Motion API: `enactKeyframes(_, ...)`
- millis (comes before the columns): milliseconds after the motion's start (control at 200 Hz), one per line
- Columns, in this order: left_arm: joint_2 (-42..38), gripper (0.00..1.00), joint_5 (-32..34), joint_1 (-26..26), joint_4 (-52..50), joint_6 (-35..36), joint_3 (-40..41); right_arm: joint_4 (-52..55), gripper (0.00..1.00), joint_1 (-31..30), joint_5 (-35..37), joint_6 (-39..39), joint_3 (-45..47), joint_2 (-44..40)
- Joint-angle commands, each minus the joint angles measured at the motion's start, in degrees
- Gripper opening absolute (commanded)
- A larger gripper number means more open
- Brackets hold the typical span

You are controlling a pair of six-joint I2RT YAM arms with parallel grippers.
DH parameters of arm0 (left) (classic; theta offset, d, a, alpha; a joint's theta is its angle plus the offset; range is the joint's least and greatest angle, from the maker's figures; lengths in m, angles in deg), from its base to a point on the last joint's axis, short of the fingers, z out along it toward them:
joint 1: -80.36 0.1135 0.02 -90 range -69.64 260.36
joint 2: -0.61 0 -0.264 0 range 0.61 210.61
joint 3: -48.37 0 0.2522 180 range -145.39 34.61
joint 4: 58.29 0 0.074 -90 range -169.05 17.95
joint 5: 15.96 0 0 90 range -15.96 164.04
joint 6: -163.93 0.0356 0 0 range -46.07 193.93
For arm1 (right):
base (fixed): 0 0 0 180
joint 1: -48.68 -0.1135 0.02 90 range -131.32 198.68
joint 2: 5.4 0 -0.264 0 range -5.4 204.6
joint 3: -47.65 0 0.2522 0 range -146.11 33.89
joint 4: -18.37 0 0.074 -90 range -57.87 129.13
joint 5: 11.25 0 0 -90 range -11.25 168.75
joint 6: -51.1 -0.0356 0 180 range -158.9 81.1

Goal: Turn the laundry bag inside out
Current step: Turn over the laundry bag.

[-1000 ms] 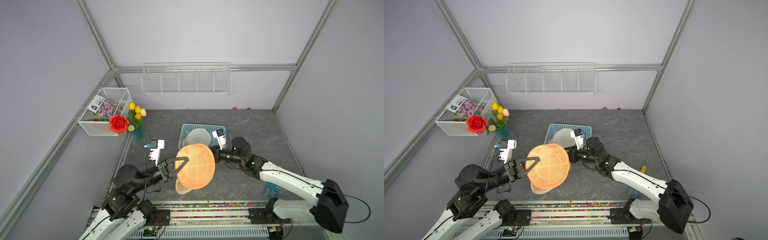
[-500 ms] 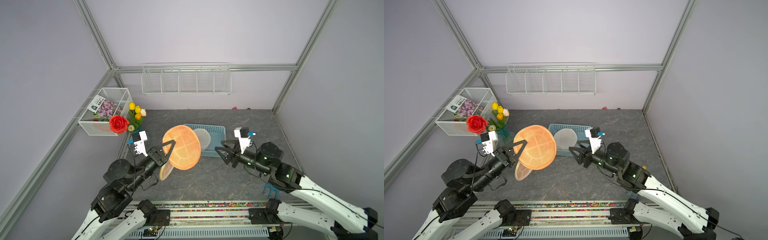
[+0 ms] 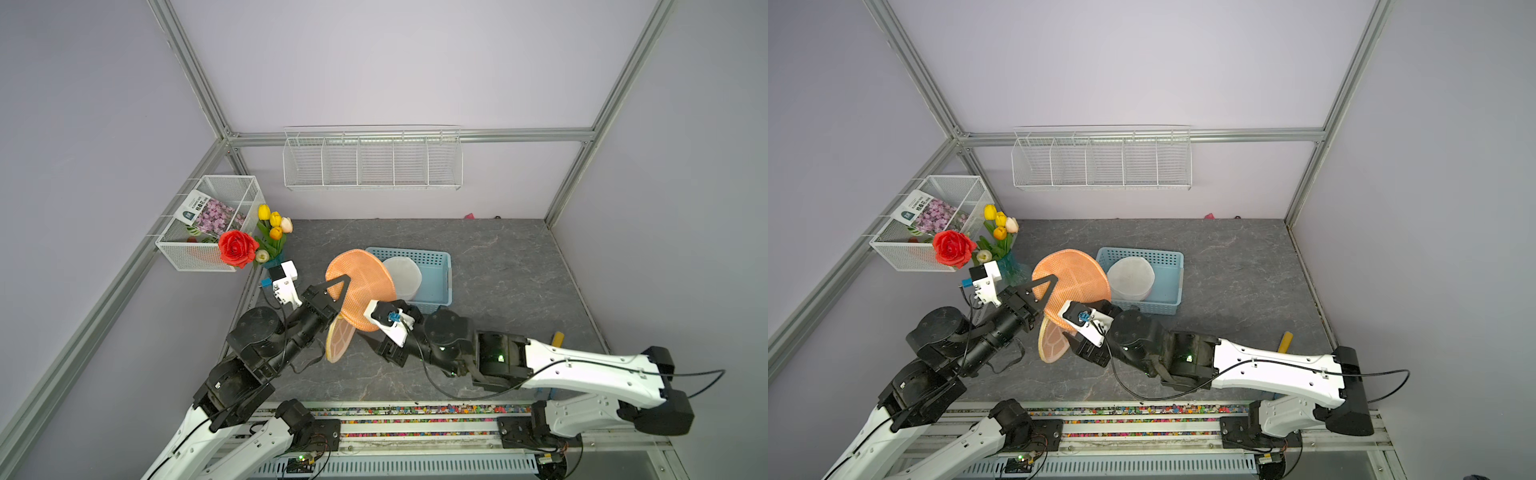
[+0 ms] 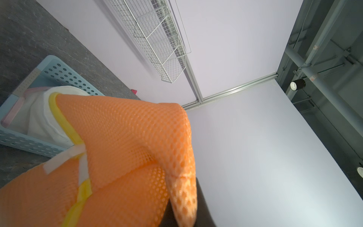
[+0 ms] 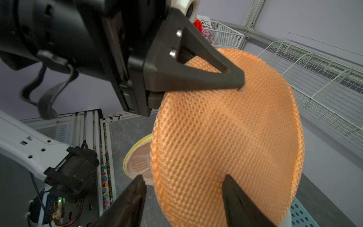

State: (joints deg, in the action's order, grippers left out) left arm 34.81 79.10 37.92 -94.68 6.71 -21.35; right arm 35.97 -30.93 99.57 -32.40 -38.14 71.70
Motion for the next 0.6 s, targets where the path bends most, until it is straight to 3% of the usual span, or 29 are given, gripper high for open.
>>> enactKeyframes(0, -0.53, 0.0, 1.53, -0.18, 0.23, -1.45, 0.7, -6.33, 0.67, -1.55, 7.56, 5.3, -1.56, 1.56)
enactKeyframes(155, -0.71, 0.0, 1.7, -0.18, 0.3, -2.25, 1.43, -7.61, 0.69, -3.37, 15.32, 10.5, -5.22, 6.45)
enactKeyframes(295, -0.9, 0.0, 1.98, -0.19, 0.49, -2.83, 1.84, -9.48, 0.61, -4.9, 21.16, 14.71, -8.09, 10.51)
enactKeyframes(540, -1.82, 0.0, 1.98, -0.15, 0.84, -4.66, 2.53, -9.32, 0.19, -5.03, 27.86, 17.02, -10.0, 14.29)
enactKeyframes(595, -2.03, 0.0, 1.82, -0.19, 1.27, -4.84, 2.64, -9.31, 0.04, -5.02, 28.81, 16.99, -9.97, 14.83)
